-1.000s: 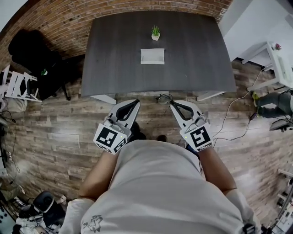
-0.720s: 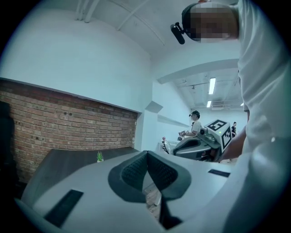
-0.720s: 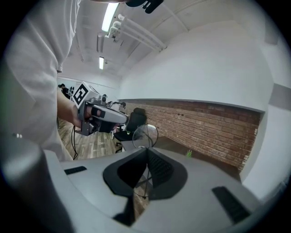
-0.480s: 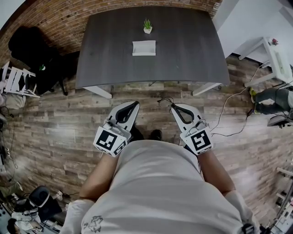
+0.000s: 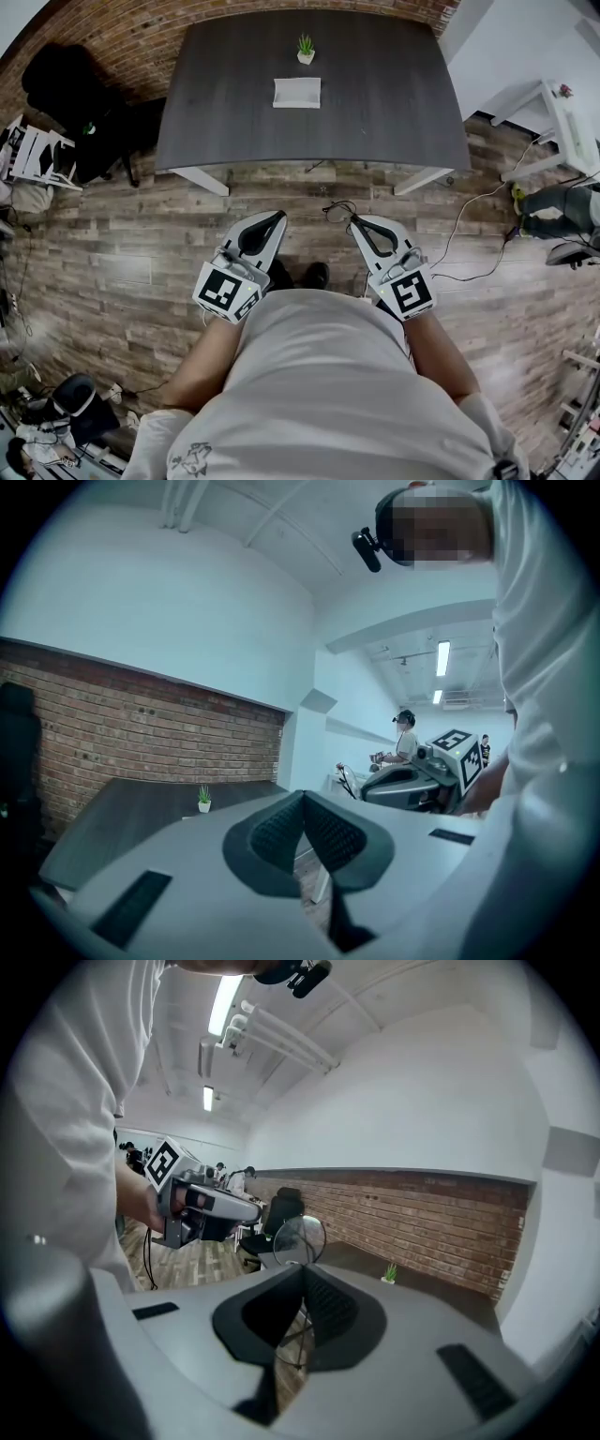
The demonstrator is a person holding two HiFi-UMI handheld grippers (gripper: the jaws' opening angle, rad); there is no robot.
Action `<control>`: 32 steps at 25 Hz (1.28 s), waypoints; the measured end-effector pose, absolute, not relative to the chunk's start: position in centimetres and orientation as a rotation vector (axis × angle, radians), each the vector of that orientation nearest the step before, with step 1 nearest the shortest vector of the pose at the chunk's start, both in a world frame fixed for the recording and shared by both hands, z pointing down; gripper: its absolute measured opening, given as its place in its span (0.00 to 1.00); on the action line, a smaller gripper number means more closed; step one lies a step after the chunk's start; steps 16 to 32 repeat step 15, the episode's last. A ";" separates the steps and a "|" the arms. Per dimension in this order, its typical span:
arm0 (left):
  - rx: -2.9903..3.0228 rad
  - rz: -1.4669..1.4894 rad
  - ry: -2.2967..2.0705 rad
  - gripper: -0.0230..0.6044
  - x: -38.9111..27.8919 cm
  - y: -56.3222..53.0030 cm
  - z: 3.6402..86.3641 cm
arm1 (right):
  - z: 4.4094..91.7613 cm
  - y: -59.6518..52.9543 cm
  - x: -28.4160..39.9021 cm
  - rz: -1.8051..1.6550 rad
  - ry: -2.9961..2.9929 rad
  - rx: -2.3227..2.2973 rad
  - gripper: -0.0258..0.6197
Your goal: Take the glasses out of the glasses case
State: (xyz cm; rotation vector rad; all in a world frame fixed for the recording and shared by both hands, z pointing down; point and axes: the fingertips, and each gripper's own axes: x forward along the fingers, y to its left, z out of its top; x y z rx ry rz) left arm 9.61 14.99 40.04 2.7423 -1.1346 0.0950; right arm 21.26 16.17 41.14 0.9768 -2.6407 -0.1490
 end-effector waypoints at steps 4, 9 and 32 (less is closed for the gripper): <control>2.747 0.086 -1.129 0.05 9.7 15.2 40.0 | 41.0 16.2 21.3 -0.158 -2.636 0.979 0.06; 2.743 0.086 -1.137 0.05 8.8 14.9 40.1 | 41.0 15.9 20.6 -0.160 -2.637 0.980 0.06; 2.731 0.090 -1.140 0.05 7.8 14.5 40.3 | 41.0 15.4 19.5 -0.150 -2.640 0.981 0.06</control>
